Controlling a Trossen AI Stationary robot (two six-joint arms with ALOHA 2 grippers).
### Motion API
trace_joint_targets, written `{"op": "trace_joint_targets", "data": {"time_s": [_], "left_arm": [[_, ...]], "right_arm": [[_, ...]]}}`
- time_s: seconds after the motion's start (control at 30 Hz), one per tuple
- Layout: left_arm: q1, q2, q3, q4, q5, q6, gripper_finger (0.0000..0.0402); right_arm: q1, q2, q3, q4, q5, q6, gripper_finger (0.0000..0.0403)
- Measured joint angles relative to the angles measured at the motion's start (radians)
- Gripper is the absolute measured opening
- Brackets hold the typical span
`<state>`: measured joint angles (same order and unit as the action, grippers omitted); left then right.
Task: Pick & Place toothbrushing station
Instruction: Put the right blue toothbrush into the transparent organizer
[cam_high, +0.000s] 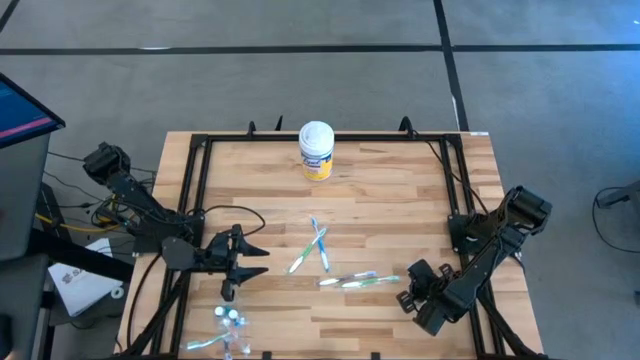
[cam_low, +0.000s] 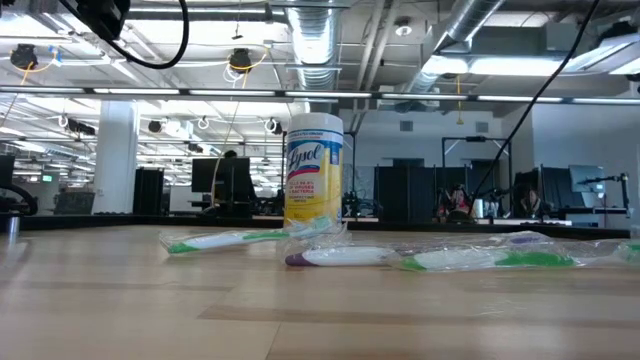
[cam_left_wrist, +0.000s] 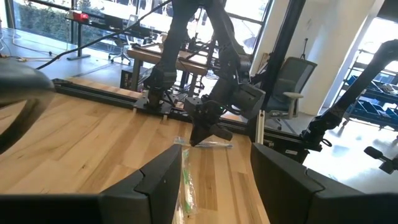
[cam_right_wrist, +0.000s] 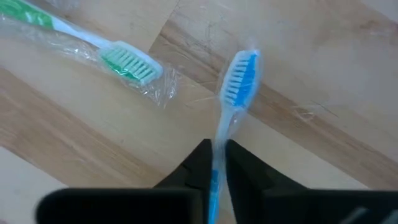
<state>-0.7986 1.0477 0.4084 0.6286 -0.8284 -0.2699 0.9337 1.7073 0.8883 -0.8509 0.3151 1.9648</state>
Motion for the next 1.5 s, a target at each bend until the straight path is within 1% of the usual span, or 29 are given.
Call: {"op": "trace_joint_targets", "data": {"time_s": [0.1,0.27,0.43,0.53,0.67,0.8,0.93,1.07,1.2,1.3,1.5], "left_arm": [[0.0,0.0,0.0,0.0,0.0,0.0,0.0188],[0.0,0.0,0.0,0.0,0.0,0.0,0.0188],[0.0,0.0,0.0,0.0,0.0,0.0,0.0188],[0.0,0.0,0.0,0.0,0.0,0.0,0.0188],[0.0,0.0,0.0,0.0,0.0,0.0,0.0188],[0.0,0.0,0.0,0.001,-0.001,0.0,0.0188],[0.0,0.0,0.0,0.001,-0.001,0.0,0.0188],[0.014,0.0,0.0,0.003,-0.001,0.0,0.0188],[0.036,0.0,0.0,0.008,-0.001,0.0,0.0188],[0.053,0.0,0.0,0.008,-0.001,0.0,0.0188],[0.082,0.0,0.0,0.008,-0.001,0.0,0.0188]], "right_arm": [[0.0,0.0,0.0,0.0,0.002,0.0,0.0006],[0.0,0.0,0.0,0.0,0.006,0.0,0.0004],[0.0,-0.001,0.027,-0.021,0.043,-0.027,0.0001],[0.0,-0.013,0.053,-0.045,0.1,-0.045,0.0001],[-0.001,-0.047,0.079,-0.049,0.207,-0.09,0.0001],[-0.015,-0.08,0.105,-0.045,0.313,-0.169,0.0],[-0.054,-0.103,0.134,0.0,0.4,-0.309,0.0],[-0.116,-0.123,0.145,0.115,0.452,-0.512,0.0],[-0.196,-0.131,0.145,0.275,0.456,-0.742,0.0],[-0.257,-0.132,0.145,0.426,0.446,-0.929,0.0],[-0.37,-0.132,0.145,0.714,0.364,-1.25,0.0]]}}
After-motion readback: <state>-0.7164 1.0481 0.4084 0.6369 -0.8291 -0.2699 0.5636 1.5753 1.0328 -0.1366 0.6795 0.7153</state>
